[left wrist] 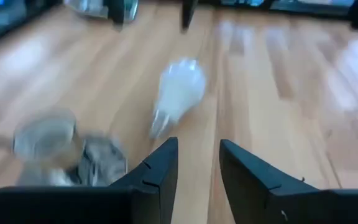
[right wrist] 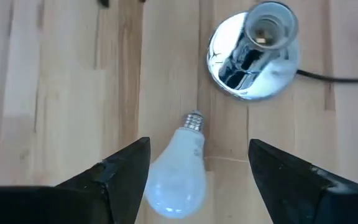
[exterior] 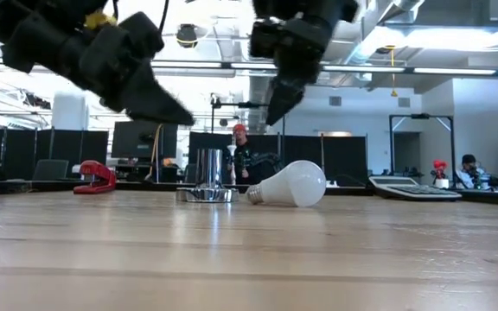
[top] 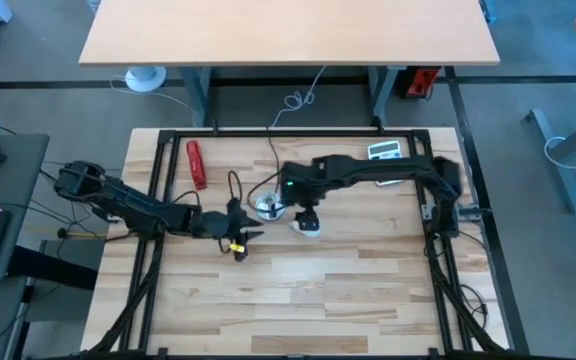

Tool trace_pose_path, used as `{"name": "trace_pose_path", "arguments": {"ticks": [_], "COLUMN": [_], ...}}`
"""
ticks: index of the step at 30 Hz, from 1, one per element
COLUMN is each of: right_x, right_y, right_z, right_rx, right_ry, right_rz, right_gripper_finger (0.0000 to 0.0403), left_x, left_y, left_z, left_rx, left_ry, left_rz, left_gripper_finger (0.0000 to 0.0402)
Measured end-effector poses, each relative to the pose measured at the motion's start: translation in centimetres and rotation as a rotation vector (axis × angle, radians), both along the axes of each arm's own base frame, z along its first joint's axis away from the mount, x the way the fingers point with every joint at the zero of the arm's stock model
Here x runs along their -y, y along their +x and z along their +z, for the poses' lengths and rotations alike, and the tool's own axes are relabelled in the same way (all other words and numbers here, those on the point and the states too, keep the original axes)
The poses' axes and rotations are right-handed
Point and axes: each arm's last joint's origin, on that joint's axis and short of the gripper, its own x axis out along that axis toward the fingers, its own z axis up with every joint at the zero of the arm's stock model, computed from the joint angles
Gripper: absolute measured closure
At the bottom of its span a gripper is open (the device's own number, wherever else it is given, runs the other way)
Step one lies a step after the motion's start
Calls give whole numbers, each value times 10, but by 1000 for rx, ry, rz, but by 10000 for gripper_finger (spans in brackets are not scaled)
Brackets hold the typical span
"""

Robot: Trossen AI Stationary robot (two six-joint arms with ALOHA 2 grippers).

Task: Screw lightbulb
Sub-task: Insert the lightbulb into the silver lamp socket

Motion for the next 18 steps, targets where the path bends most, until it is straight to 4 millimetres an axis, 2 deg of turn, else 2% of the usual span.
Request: {"name": "trace_pose_path", "arguments": {"ticks": [6, 9, 13, 18], "right_x": [-18, -32, -49, -67], "right_y": [-42, -59, -74, -82], "right_z": [-8, -7, -8, -9], "right_rx": [232, 340, 405, 407], "right_ry": [86, 142, 189, 164], "right_rz": [-113, -132, -132, -129], "right_gripper_finger": [121, 121, 121, 121], "left_x": [0, -6, -19, -39], "left_y": [15, 35, 71, 101], "left_z": [2, -2, -10, -26], "left_rx": [47, 20, -26, -169], "left_ry": [165, 223, 256, 239], "left_rz": [-41, -31, -9, 14], "left_gripper_finger": [267, 232, 182, 161]}}
